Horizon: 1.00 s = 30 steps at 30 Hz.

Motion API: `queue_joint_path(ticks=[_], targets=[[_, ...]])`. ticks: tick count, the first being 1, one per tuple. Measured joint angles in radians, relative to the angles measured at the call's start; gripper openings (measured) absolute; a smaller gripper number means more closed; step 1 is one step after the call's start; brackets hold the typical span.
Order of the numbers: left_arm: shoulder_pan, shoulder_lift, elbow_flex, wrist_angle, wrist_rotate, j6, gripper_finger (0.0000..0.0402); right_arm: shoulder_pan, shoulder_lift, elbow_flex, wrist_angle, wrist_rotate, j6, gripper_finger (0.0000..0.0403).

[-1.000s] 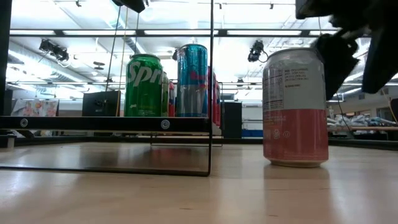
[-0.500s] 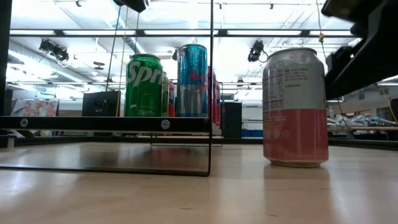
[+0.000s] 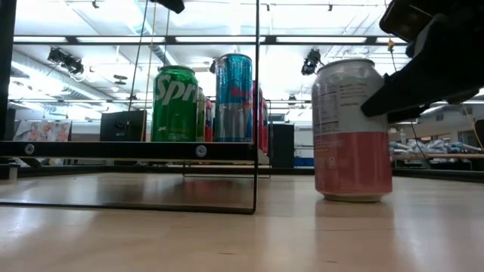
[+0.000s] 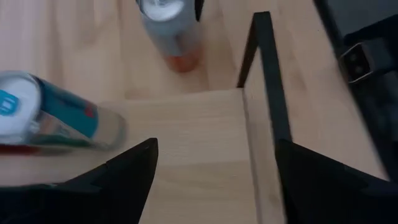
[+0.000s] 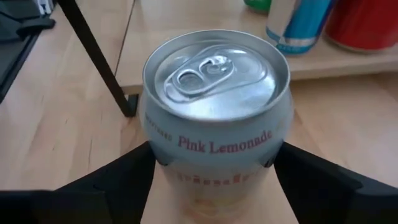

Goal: Place canned beverage on shelf
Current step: Put the orange white soda can on the shelf

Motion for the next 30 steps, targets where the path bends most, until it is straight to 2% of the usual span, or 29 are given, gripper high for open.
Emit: queue_joint_path(ticks=[4, 8, 13, 17, 24, 30], targets=[[0.0, -0.004, -0.002, 0.008, -0.077, 0.063, 0.0321, -0.013, 0.029, -0.011, 0.099, 0.0, -0.054, 0.0313], [-0.002, -0.008, -0.011, 0.054, -0.083, 0.077, 0.03, -0.023, 0.091, -0.011, 0.205, 0.004, -0.089, 0.0311], [-0.021, -0.024, -0.116, 0.191, -0.086, 0.102, 0.0277, -0.023, 0.143, -0.01, 0.311, 0.021, -0.139, 0.0311], [-0.026, -0.049, -0.164, 0.242, -0.107, 0.096, 0.0262, -0.023, 0.146, -0.01, 0.329, 0.023, -0.179, 0.031], [-0.042, -0.117, -0.162, 0.274, -0.132, 0.092, 0.0243, -0.023, 0.139, 0.001, 0.354, 0.071, -0.258, 0.031], [-0.072, -0.198, -0.162, 0.283, -0.138, 0.08, 0.0238, -0.024, 0.116, 0.015, 0.357, 0.067, -0.269, 0.0309]])
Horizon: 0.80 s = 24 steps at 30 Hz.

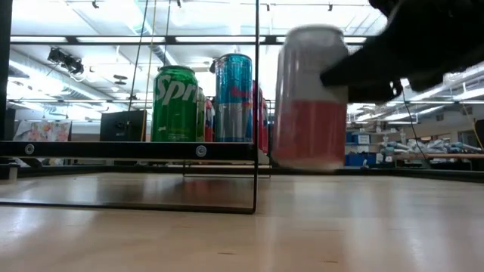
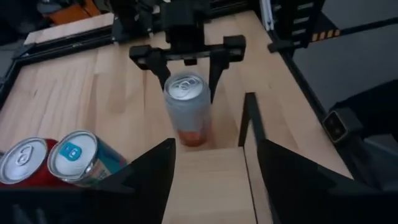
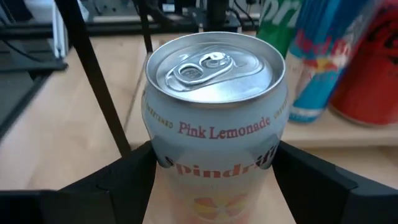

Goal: Place canned beverage on shelf
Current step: Put the orange white soda can on the shelf

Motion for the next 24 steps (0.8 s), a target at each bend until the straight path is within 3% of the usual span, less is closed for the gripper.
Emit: queue_joint_path(ticks=[8, 17, 24], targets=[[-0.017, -0.058, 0.0, -0.003, -0.053, -0.011, 0.0238, -0.026, -0.013, 0.087, -0.009, -0.014, -0.047, 0.0309], [-0.001, -0.062, 0.0, -0.005, -0.1, -0.052, 0.0238, -0.143, -0.013, 0.245, -0.211, -0.18, -0.07, 0.0309], [0.024, -0.062, 0.0, -0.005, -0.126, -0.083, 0.0237, -0.192, 0.021, 0.278, -0.17, -0.216, -0.075, 0.0309]])
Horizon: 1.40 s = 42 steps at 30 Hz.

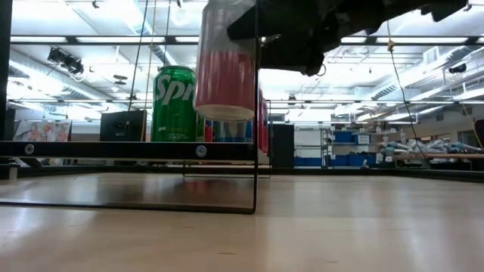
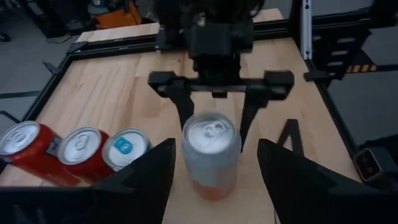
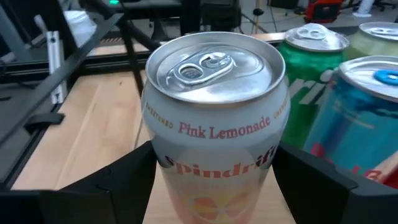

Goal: Place canned beverage on shelf
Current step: Put the orange white soda can on the shelf, then return to Home Position

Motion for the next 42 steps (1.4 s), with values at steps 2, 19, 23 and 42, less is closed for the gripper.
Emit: queue_joint_path(ticks=[2, 19, 23, 42], targets=[[0.013, 0.0, 0.0, 0.007, -0.004, -0.003, 0.0237, -0.008, 0.029, 0.011, 0.029, -0.012, -0.001, 0.0309], [0.043, 0.0, 0.0, -0.043, -0.004, -0.06, 0.0237, 0.006, 0.155, 0.113, 0.001, 0.139, 0.122, 0.0309], [0.043, 0.0, 0.0, -0.045, -0.003, -0.061, 0.0237, 0.013, 0.167, 0.112, -0.013, 0.131, 0.123, 0.0309], [0.023, -0.001, 0.0, -0.043, -0.018, -0.012, 0.0237, 0.016, 0.097, 0.113, -0.12, 0.068, 0.116, 0.0365]])
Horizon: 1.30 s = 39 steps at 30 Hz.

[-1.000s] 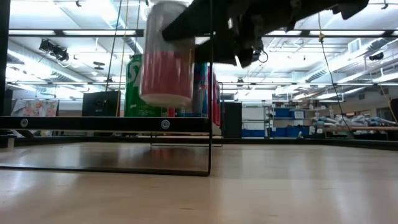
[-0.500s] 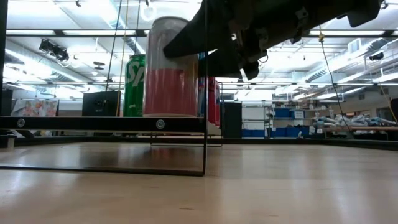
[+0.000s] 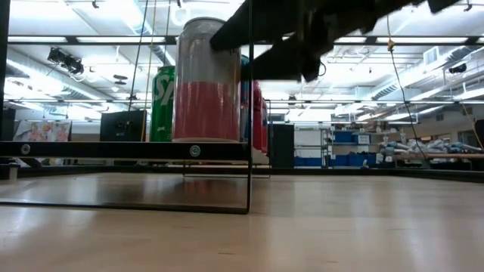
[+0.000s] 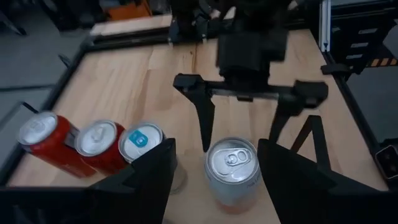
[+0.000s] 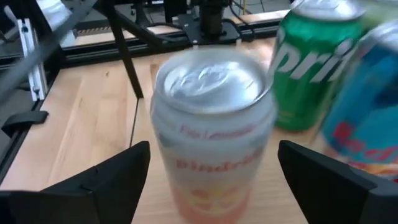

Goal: Place canned beverage on shelf
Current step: Return to Home Position

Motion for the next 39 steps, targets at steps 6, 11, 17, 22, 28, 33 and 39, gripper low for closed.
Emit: queue_joint_path(ticks=[6, 11, 17, 22, 28, 33, 39], targets=[[-0.013, -0.073, -0.038, -0.007, -0.058, 0.011, 0.0237, 0.0, -0.106, -0.001, -0.168, -0.008, -0.001, 0.0366], [-0.016, -0.207, -0.203, 0.117, -0.075, 0.003, 0.0237, 0.0, -0.214, -0.077, -0.193, -0.01, 0.002, 0.0367], [-0.008, -0.396, -0.433, 0.305, -0.078, -0.006, 0.0237, -0.027, -0.416, -0.269, -0.096, -0.014, -0.004, 0.0367], [0.029, -0.531, -0.557, 0.382, -0.078, 0.031, 0.0237, -0.085, -0.587, -0.382, -0.073, -0.098, -0.054, 0.0366], [0.088, -0.669, -0.658, 0.441, -0.064, 0.079, 0.0237, -0.191, -0.793, -0.495, -0.081, -0.204, -0.128, 0.0366], [0.124, -0.807, -0.775, 0.464, -0.057, 0.083, 0.0237, -0.296, -1.002, -0.618, -0.068, -0.225, -0.145, 0.0365], [0.155, -0.977, -0.893, 0.473, -0.055, 0.065, 0.0237, -0.406, -1.194, -0.717, -0.088, -0.291, -0.116, 0.0365]])
